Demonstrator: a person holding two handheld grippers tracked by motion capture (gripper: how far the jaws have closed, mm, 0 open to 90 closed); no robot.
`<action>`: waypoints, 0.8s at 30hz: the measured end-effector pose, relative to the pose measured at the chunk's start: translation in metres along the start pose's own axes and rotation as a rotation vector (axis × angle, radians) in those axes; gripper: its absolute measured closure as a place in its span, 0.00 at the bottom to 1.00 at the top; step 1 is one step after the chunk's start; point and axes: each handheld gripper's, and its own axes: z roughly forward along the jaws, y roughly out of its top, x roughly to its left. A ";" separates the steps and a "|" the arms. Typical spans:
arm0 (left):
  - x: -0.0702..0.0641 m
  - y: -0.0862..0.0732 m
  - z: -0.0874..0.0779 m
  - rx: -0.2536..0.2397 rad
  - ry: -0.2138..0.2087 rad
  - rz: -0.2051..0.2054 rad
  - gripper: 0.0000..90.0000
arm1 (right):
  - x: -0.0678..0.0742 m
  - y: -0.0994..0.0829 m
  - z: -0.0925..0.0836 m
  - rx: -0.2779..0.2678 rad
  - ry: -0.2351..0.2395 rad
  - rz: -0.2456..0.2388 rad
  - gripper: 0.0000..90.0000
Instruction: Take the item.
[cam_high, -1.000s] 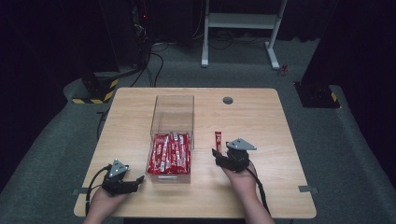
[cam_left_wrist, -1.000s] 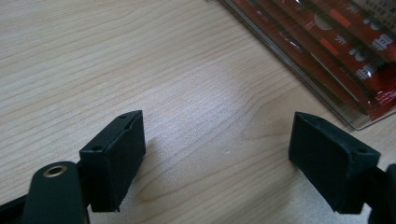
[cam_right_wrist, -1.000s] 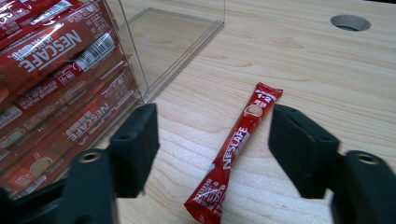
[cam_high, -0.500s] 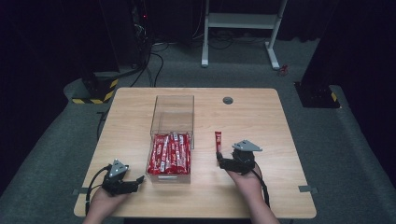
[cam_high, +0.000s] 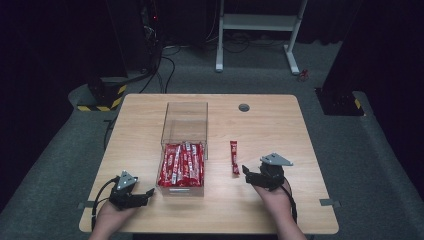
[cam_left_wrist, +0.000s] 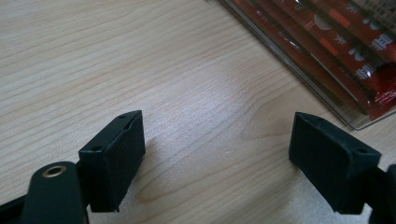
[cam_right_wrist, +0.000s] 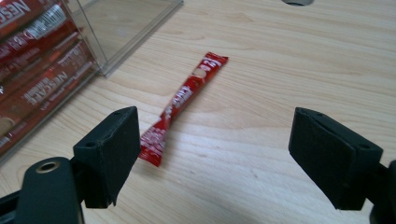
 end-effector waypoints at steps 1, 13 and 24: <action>0.000 0.000 0.000 0.000 0.000 0.000 0.21 | -0.002 -0.002 -0.002 0.002 -0.004 0.000 0.18; 0.000 0.000 0.000 0.000 0.000 0.000 0.21 | -0.027 -0.021 -0.019 0.023 -0.050 0.034 0.18; 0.000 0.000 0.000 0.000 0.001 0.000 0.21 | -0.047 -0.044 -0.033 0.061 -0.103 0.054 0.18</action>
